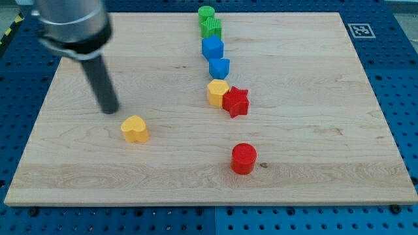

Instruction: Push the yellow heart closer to the red star

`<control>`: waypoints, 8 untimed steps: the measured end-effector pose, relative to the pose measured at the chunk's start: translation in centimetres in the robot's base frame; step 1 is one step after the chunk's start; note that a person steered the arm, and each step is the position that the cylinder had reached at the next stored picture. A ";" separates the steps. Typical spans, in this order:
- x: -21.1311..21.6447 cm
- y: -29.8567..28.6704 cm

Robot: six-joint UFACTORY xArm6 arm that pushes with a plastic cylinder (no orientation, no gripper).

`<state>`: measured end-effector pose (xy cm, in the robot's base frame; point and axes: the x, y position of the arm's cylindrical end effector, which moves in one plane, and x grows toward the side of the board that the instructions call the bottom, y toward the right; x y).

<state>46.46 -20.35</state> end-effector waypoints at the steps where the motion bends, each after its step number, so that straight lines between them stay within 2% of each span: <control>1: 3.6 -1.7; 3: 3.7 -0.5; 4: 3.7 3.4; 7: 3.9 8.5; 8: 4.3 6.8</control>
<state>50.74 -13.56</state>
